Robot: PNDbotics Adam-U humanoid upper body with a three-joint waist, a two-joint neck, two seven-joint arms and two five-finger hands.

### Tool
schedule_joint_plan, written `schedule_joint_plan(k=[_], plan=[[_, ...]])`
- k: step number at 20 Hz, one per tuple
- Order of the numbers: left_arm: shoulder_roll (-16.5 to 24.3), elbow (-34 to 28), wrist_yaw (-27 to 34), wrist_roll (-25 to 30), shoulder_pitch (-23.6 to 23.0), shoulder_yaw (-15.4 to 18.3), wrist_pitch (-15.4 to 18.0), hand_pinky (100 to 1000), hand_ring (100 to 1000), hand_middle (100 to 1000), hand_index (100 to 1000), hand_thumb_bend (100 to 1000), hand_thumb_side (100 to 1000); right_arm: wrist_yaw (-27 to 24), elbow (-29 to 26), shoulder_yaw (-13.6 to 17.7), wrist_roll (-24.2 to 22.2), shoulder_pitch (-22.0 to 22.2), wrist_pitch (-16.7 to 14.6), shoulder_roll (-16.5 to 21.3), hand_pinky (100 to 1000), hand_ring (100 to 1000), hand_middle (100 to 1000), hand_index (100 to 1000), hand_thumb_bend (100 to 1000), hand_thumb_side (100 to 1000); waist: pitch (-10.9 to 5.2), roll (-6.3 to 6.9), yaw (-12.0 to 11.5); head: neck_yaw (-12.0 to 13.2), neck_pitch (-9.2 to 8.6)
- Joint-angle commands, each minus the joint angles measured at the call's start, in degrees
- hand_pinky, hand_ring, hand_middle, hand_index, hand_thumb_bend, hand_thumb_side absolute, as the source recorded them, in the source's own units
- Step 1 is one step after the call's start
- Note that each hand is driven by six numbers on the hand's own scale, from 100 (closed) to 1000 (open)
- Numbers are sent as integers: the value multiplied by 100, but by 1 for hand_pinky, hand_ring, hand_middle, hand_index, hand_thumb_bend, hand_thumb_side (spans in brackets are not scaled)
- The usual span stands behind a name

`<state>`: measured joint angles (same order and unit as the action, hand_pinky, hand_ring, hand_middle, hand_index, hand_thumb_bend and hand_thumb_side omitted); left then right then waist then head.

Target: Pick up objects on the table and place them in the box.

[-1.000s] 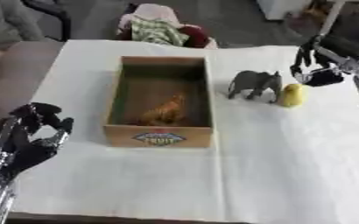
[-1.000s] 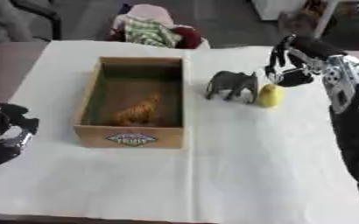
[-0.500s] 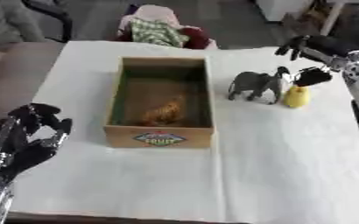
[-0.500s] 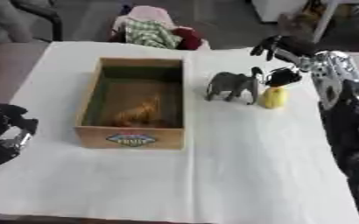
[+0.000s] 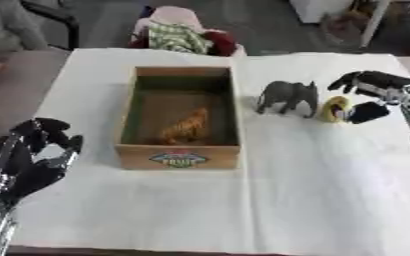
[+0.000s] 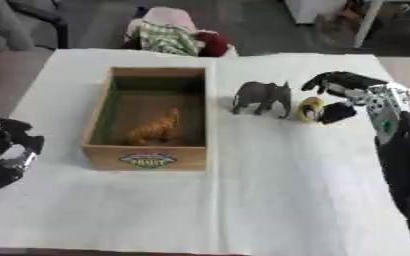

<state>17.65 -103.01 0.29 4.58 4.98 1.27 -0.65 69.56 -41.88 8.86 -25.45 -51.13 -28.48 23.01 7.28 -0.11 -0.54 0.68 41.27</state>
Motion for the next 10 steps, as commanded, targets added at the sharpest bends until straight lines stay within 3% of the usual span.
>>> schedule_joint_plan(k=[1,5,8,10], plan=[[108,-94,-8,-13,25,42,9,750,492,447,627,319,100,229,8,48,107,-92,78,122,769,846,862,894,187,504,-60,7,-14,3,-47],[102,-92,-7,-7,31,36,7,751,493,447,627,318,100,617,78,-1,379,-96,111,61,728,775,812,856,241,518,-50,5,-20,-2,-48],[101,-92,-8,-7,33,36,6,751,493,448,627,317,100,805,113,-1,633,-96,120,33,629,568,700,769,160,483,-45,2,-21,-8,-49],[103,-93,-7,-10,35,38,6,751,493,448,627,316,100,852,101,13,840,-104,144,24,529,436,572,674,100,439,-45,1,-22,-6,-48]])
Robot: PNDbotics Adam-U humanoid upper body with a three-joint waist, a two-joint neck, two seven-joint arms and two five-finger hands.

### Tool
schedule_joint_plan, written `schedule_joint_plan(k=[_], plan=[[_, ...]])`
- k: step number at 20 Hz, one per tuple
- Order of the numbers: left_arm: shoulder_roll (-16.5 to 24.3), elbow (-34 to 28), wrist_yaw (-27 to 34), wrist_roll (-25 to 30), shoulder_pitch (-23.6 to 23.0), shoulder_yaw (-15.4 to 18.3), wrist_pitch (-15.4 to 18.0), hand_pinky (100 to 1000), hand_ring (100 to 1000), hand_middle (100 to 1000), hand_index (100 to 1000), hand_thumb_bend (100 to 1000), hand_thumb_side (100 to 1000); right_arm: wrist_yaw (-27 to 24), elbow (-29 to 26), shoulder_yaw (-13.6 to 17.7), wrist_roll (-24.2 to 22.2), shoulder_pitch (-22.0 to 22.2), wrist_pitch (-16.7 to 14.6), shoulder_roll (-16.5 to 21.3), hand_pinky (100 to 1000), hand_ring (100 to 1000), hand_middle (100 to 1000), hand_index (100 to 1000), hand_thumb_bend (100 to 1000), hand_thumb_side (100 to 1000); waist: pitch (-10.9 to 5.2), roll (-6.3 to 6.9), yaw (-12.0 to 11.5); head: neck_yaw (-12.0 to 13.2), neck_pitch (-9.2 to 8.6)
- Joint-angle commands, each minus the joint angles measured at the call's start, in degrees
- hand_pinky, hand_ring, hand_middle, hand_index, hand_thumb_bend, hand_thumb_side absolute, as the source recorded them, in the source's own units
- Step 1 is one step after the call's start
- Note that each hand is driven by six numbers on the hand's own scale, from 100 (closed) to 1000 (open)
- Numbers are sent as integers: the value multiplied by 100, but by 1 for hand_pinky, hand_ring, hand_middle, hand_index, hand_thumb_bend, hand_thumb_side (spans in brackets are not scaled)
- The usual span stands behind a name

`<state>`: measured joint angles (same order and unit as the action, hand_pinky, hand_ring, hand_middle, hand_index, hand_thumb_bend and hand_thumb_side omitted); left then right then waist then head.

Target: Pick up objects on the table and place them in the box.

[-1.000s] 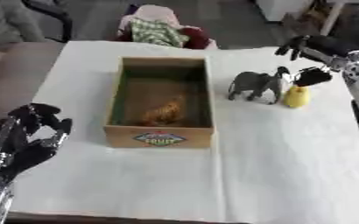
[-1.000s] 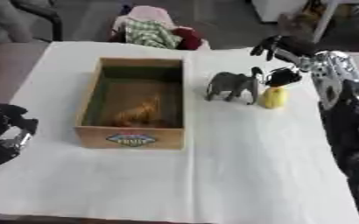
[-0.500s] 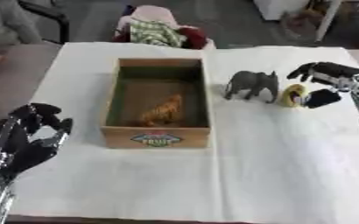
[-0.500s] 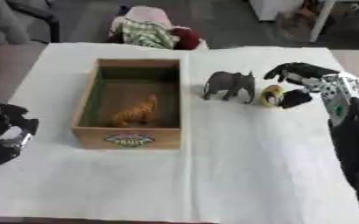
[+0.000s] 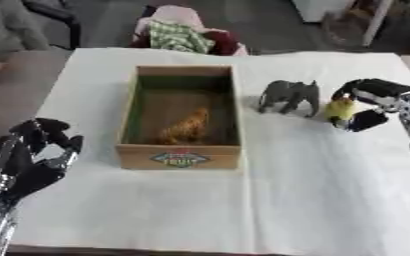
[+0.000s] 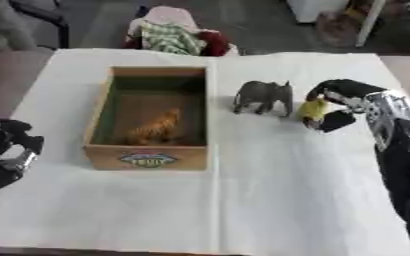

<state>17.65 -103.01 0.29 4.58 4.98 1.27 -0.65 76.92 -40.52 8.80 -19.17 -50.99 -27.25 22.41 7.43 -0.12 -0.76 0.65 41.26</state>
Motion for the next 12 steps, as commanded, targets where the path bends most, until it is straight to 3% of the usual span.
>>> schedule_joint_plan(k=[1,4,12], plan=[[103,-93,-7,-11,35,39,5,751,493,448,627,316,100,108,-46,27,310,-123,19,79,499,397,543,653,100,399,-61,0,0,-1,-48],[101,-90,-6,-10,35,37,4,751,493,448,627,316,100,27,-98,34,507,-141,-15,77,396,265,449,564,100,332,-65,-8,4,-2,-47],[103,-89,-5,-11,38,37,3,751,493,449,627,315,100,-166,-202,5,569,-171,-123,77,291,174,355,469,100,293,-63,-21,-1,3,-50]])
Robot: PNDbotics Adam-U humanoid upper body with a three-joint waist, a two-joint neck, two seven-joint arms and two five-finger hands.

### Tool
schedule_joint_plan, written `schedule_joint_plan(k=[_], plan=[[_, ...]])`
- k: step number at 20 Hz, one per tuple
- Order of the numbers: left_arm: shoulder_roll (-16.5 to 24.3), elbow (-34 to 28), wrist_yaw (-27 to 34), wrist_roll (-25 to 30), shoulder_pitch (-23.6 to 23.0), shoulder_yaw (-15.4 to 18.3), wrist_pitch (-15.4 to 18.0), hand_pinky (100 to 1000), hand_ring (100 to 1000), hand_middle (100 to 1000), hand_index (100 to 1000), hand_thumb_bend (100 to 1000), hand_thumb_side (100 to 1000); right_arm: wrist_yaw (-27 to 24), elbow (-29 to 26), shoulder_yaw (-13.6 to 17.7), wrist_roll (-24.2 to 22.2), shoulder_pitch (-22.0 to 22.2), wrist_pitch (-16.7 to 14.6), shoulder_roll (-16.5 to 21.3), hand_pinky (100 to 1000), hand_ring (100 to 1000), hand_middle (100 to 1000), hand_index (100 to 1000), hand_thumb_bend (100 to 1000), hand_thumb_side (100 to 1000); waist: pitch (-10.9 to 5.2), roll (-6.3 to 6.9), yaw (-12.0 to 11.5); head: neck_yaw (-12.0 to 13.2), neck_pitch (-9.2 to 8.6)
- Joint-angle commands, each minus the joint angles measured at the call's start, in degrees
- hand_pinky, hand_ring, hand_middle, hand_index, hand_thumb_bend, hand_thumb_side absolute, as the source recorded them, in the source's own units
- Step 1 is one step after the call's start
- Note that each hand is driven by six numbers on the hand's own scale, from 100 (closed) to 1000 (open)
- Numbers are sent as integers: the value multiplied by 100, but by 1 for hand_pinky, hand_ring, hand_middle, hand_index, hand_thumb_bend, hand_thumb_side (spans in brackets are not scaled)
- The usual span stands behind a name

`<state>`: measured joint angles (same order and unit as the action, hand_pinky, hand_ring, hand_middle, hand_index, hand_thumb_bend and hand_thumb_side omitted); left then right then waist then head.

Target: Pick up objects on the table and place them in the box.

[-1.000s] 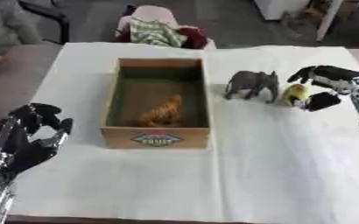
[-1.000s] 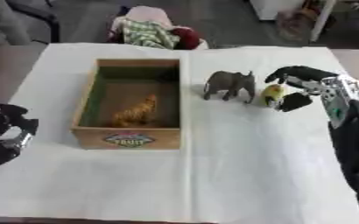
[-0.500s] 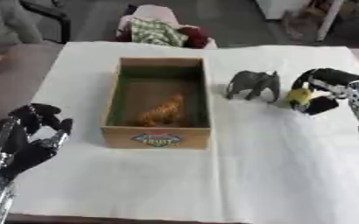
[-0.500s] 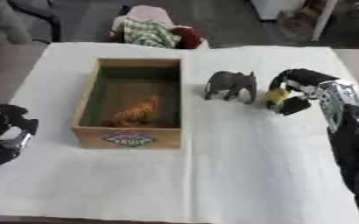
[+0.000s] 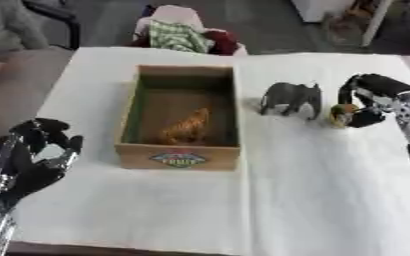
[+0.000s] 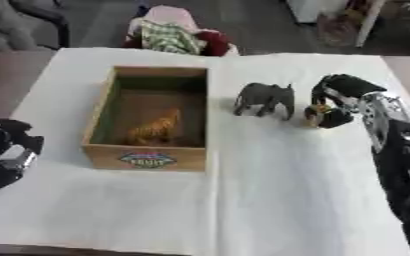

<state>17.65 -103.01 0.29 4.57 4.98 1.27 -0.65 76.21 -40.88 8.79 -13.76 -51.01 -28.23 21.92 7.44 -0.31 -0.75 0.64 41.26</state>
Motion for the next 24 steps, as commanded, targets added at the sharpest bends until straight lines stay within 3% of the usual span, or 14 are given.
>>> schedule_joint_plan(k=[1,9,10,11,14,15,16,24], plan=[[103,-90,-5,-12,38,38,3,751,493,449,627,315,100,-125,-184,6,28,-177,-33,126,269,157,339,451,100,284,-65,-3,-3,3,-48],[113,-93,2,-9,43,31,3,751,494,449,627,315,100,-510,-619,8,-2,-350,-165,97,244,137,316,431,100,246,-83,-18,2,7,-51],[115,-93,2,-8,43,30,3,751,494,449,627,315,100,-579,-696,0,-14,-389,-191,85,244,136,318,430,100,561,-86,-21,2,8,-49],[116,-92,4,-6,43,28,2,751,494,449,627,314,100,-642,-771,-14,-24,-437,-229,66,244,136,313,430,100,238,-90,-25,1,6,-46],[120,-90,6,2,48,20,1,751,494,450,627,314,100,-801,-908,-63,-94,-607,-281,-37,244,136,314,423,100,235,-101,-36,-2,0,-44],[120,-90,8,7,52,15,1,751,494,450,627,312,100,-835,-946,-92,-118,-684,-309,-103,243,135,314,422,100,324,-107,-39,-10,-4,-44],[120,-89,10,11,53,11,1,751,494,450,627,314,100,-862,-978,-117,-143,-752,-333,-173,243,135,313,422,100,229,-113,-40,-19,-7,-45],[122,-94,32,41,88,-19,3,751,495,450,627,315,100,-851,-1105,-281,-348,-1113,-497,-925,240,132,311,420,100,223,-113,-33,-143,-64,-61]])
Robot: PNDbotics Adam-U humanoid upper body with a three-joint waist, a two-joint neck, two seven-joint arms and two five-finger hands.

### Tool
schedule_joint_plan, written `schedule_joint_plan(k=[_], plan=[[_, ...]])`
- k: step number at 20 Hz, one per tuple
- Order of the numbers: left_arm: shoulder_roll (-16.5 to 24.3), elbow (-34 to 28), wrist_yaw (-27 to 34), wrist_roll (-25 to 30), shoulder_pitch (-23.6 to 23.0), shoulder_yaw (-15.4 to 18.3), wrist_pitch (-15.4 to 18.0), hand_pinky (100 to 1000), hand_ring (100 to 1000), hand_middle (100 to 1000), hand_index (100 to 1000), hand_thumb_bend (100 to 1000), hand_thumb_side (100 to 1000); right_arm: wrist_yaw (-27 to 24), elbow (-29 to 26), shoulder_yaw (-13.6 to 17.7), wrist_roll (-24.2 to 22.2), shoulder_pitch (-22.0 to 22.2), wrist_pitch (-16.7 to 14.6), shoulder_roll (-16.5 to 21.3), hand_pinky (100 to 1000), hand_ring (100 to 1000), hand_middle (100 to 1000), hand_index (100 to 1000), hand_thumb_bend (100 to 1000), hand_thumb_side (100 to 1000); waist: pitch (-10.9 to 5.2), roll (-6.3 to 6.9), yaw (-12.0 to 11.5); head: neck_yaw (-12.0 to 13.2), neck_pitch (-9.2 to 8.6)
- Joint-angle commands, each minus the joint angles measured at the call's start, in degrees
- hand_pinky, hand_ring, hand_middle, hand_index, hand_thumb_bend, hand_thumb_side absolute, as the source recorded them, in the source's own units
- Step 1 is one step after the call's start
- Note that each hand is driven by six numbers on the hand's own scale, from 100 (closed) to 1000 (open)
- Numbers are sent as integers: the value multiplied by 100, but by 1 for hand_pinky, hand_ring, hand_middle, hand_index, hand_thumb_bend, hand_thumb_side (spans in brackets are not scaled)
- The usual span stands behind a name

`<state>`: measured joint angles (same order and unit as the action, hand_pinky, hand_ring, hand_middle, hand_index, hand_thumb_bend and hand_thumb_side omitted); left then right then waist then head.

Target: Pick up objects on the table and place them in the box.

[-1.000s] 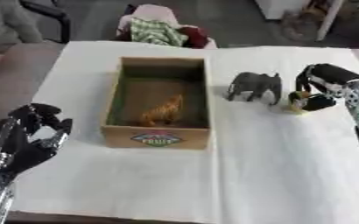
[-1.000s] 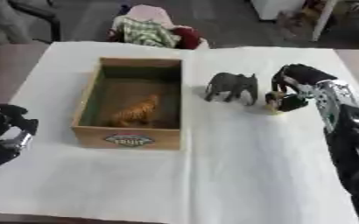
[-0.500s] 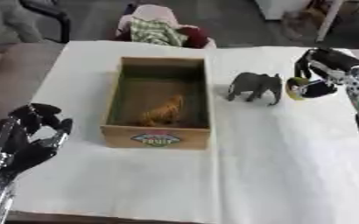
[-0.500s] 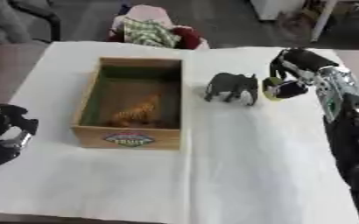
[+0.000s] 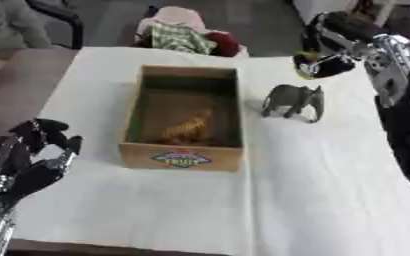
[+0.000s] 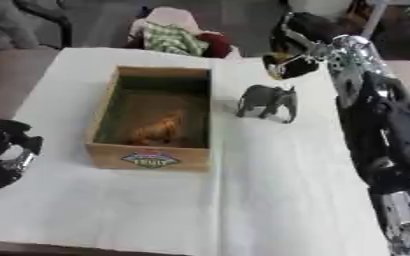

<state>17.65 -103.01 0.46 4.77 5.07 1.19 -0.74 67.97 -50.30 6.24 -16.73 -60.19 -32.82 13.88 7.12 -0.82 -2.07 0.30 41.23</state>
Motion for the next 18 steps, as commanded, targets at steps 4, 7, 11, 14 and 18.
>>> schedule_joint_plan(k=[4,7,11,14,18], plan=[[109,-103,32,46,123,-37,15,751,495,450,627,315,100,122,-133,-101,-168,-256,-107,-555,240,132,311,422,100,227,-50,45,-120,-93,-81],[95,-110,46,68,151,-60,16,750,495,450,627,315,100,289,-109,-139,-214,-270,-157,-852,240,132,311,422,100,227,-31,68,-196,-141,-100],[78,-110,55,88,169,-78,15,750,495,450,627,316,100,476,-88,-193,-236,-250,-230,-1139,240,133,312,423,100,229,-13,86,-248,-176,-110],[76,-110,56,91,171,-80,15,750,495,450,627,316,100,536,-81,-193,-218,-244,-251,-1181,240,133,312,423,100,229,-11,88,-251,-179,-110],[60,-103,60,111,191,-98,10,751,494,449,627,317,100,723,78,-445,-359,-241,-429,-1410,591,586,661,757,100,441,-4,83,-276,-212,-113]])
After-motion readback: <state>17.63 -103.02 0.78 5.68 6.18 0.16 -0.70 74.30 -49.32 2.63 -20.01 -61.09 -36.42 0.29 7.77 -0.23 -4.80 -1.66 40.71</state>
